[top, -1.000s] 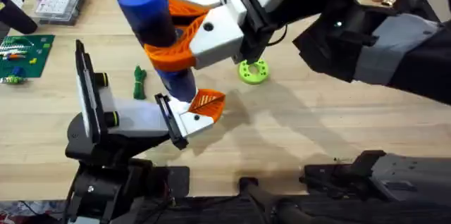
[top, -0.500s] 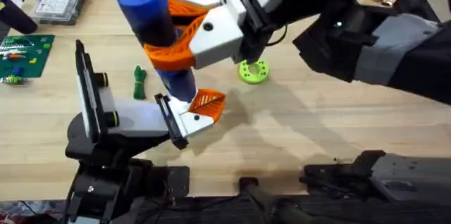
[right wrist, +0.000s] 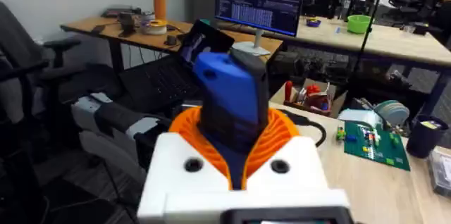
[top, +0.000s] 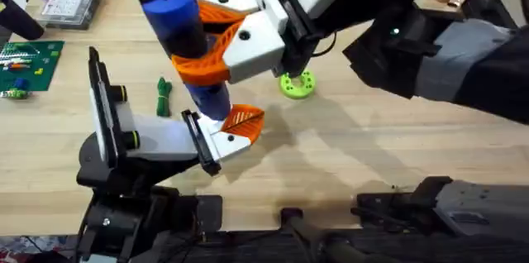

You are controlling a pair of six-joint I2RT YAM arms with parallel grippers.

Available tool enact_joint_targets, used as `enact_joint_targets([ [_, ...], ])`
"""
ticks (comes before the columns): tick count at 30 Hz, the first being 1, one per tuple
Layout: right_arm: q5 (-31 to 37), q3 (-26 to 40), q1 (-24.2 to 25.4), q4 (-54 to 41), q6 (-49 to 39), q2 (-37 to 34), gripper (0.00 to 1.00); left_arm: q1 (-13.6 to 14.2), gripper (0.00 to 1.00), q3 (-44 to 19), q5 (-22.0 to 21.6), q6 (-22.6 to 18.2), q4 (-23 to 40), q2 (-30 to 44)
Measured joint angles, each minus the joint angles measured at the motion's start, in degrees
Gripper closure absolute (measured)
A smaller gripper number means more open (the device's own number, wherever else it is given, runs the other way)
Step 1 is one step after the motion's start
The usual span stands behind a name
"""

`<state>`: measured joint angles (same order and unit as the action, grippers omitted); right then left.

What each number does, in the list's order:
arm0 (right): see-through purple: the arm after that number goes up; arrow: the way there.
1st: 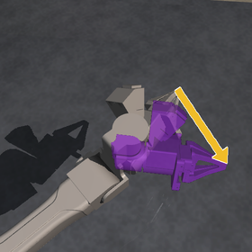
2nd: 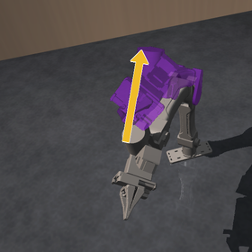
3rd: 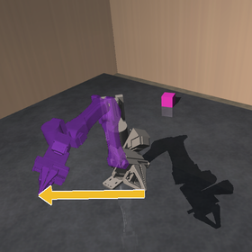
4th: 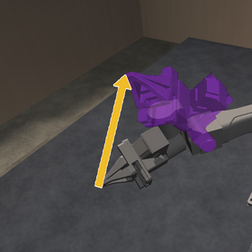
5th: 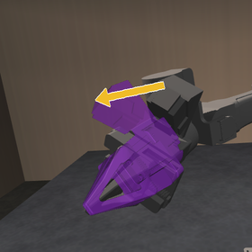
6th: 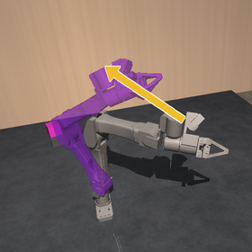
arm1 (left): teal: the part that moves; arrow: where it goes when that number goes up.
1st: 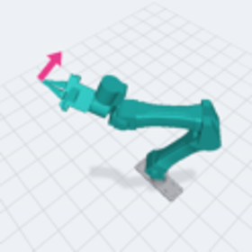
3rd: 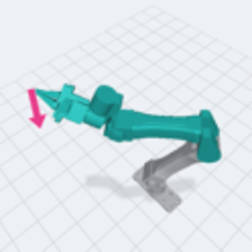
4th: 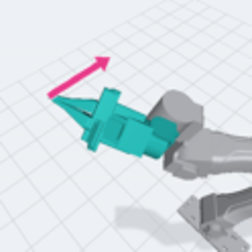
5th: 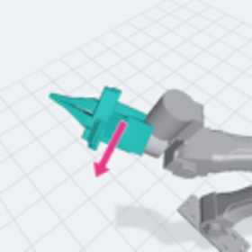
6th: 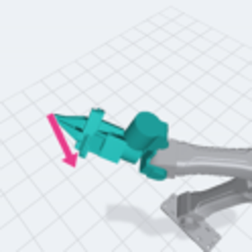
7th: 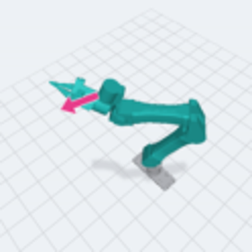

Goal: Pick up the gripper from the table and insert it into the empty holder that is missing its gripper. Then pick up a screw, insert it into the mounting hole, and use the screwdriver to tighten it. Finally, clean up the table by picking up the vegetable and placing it into the bucket.

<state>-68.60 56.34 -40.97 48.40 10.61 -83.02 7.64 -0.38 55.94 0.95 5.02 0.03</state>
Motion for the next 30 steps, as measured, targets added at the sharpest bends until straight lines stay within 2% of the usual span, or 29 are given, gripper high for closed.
enact_joint_targets([
  [30, 0.46, -0.02, 0.0, 0.62, 0.06, -0.89, 0.948, 0.0, 0.985, 0.0, 0.02, 0.24, 0.09, 0.02],
])
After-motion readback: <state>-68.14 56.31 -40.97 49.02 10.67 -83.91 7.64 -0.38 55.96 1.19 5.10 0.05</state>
